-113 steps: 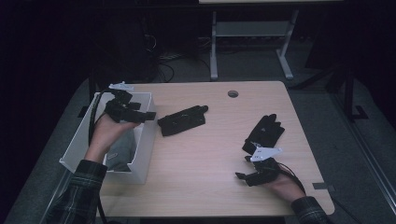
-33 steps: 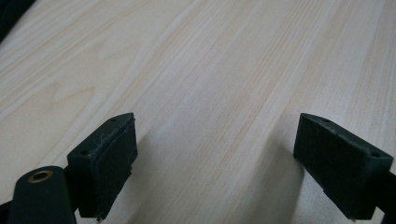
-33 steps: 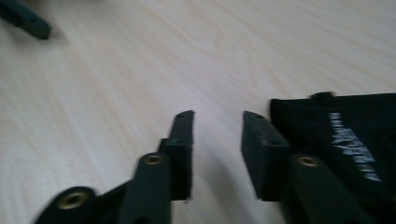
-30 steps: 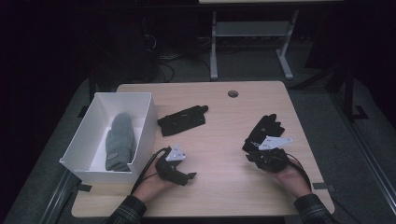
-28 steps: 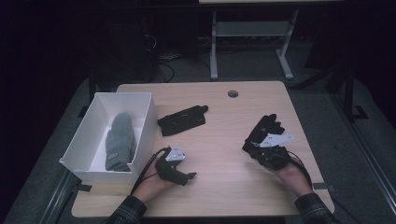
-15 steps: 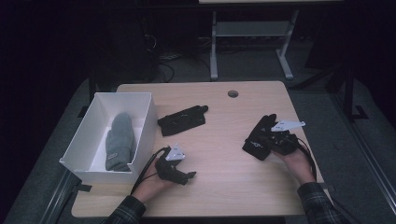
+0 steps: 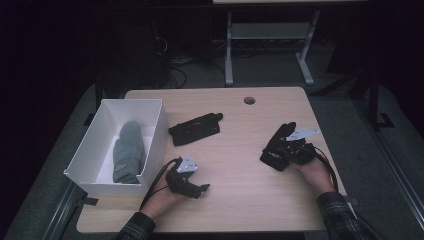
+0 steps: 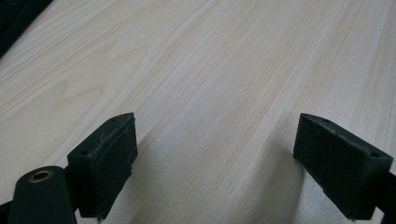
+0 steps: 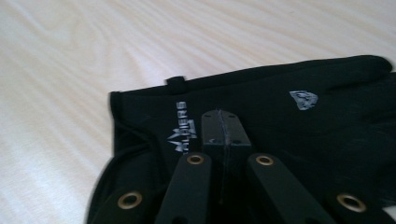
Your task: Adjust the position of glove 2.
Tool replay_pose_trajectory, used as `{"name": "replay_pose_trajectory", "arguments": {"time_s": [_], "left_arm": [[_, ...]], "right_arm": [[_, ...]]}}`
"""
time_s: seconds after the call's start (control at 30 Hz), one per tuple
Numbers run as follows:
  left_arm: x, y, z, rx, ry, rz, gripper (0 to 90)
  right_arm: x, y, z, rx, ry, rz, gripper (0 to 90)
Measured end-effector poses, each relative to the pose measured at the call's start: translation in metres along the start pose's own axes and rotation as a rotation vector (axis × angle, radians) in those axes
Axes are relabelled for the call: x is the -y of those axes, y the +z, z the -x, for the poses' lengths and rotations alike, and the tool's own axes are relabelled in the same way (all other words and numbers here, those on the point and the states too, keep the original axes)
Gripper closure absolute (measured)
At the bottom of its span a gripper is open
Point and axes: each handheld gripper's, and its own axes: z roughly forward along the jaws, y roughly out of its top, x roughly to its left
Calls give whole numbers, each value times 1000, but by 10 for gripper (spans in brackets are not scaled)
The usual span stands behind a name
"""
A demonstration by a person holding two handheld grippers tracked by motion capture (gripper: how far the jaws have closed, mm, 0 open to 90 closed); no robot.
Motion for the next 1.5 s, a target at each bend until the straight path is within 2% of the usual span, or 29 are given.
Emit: {"name": "replay_pose_trajectory", "arguments": {"time_s": [0.3,0.43,0.57,0.87,1.07,1.2,1.3,1.4,1.5], "left_arm": [[0,0,0,0,0,0,128],[0,0,0,0,-1,1,128],[0,0,0,-2,-1,4,128],[0,0,0,-4,1,3,128],[0,0,0,-4,2,3,128],[0,0,0,-3,-1,3,128],[0,0,0,-3,-1,4,128],[0,0,0,-3,-1,3,128],[0,0,0,-3,-2,3,128]], "right_arm": [[2,-3,-19,-53,-75,-30,900],[4,-6,-27,-73,-90,-36,900],[5,-8,-35,-115,-107,-48,900],[10,-15,-70,-195,-186,-65,900],[16,-21,-88,-244,-206,-67,900],[13,-24,-86,-255,-190,-56,866],[7,-25,-81,-235,-170,-29,836],[-3,-21,-74,-186,-132,-14,793],[-15,-10,-62,-144,-89,-20,764]]}}
